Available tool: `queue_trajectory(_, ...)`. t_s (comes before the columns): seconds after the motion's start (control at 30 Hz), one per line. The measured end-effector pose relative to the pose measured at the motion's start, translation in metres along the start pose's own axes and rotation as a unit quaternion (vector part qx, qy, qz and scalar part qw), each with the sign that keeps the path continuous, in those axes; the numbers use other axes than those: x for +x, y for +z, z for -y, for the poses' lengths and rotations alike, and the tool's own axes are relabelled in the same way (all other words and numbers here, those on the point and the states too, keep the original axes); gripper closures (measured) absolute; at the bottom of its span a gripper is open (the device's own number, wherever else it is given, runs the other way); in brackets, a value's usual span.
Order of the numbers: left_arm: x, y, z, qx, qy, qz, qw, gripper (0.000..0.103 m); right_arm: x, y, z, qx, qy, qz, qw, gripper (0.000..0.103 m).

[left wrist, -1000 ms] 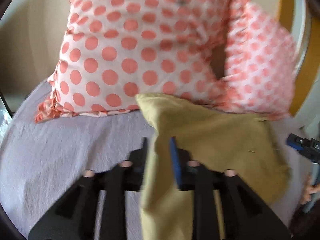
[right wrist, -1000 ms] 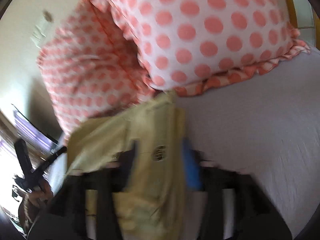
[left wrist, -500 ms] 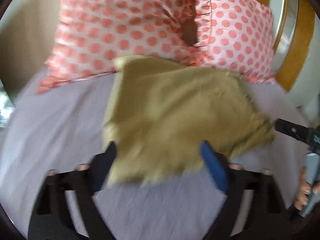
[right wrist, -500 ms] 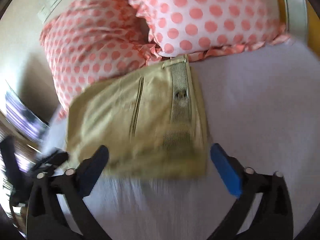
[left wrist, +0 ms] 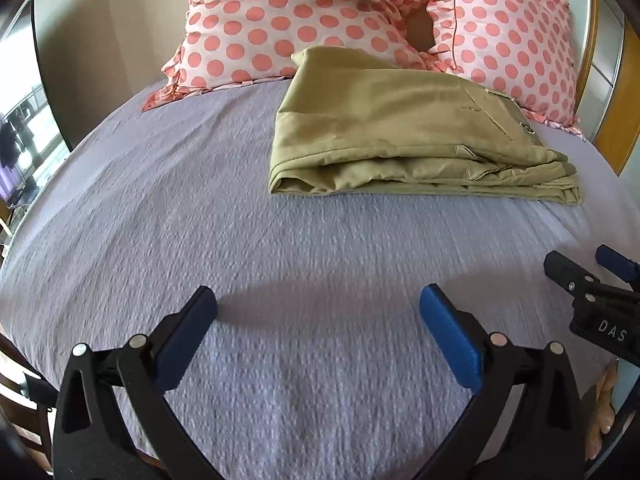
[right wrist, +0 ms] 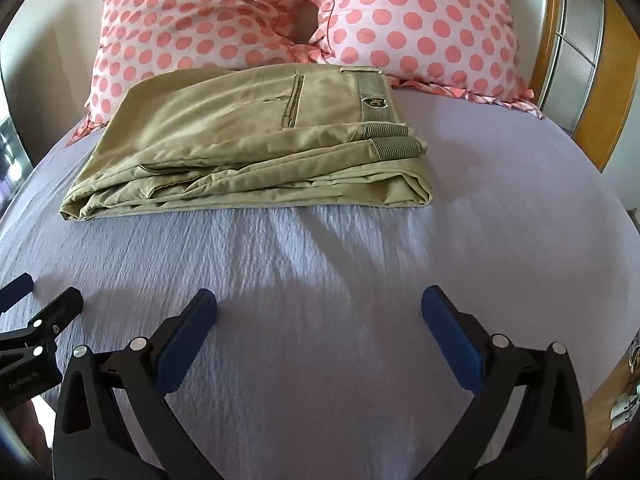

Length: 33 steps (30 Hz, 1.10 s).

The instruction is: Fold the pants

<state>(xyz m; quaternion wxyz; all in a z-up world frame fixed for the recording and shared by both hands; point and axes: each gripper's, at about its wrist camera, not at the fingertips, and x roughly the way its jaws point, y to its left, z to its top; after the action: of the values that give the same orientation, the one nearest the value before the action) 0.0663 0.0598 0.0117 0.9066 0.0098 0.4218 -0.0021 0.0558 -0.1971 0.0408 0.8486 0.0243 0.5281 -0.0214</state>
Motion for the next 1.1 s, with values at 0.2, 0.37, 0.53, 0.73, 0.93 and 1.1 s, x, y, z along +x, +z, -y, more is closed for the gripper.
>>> queue_trajectory(0.2,-0.0035,-0.0044,0.0022,0.002,-0.002,0.008,1.0000,0.002,-0.0013,-0.0018,-0.0009,0.000,-0.001,-0.001,1.000,0.001)
queue_trajectory(0.37,-0.0038,-0.0041,0.0029,0.003,-0.002,0.010,0.9999,0.002,-0.0018,-0.0015,-0.0008,0.000,-0.001,-0.001,1.000,0.001)
queue_trajectory(0.53,-0.0040,-0.0048,0.0026,0.002,-0.002,0.012,0.9999,0.002,-0.0018,-0.0010,-0.0004,0.000,-0.001,-0.001,1.000,0.001)
queue_trajectory(0.73,-0.0037,-0.0046,0.0024,-0.001,0.001,0.012,0.9999,0.002,-0.0022,-0.0012,-0.0004,0.000,-0.001,0.001,1.000,0.001)
queue_trajectory(0.93,-0.0034,-0.0042,0.0019,-0.001,0.001,0.012,0.9999,0.002,-0.0022,-0.0010,-0.0007,0.000,-0.001,0.001,1.000,0.001)
queue_trajectory(1.1,-0.0036,-0.0043,0.0024,-0.002,0.001,0.012,0.9999,0.002,-0.0021,-0.0007,-0.0005,0.000,-0.001,0.001,1.000,0.001)
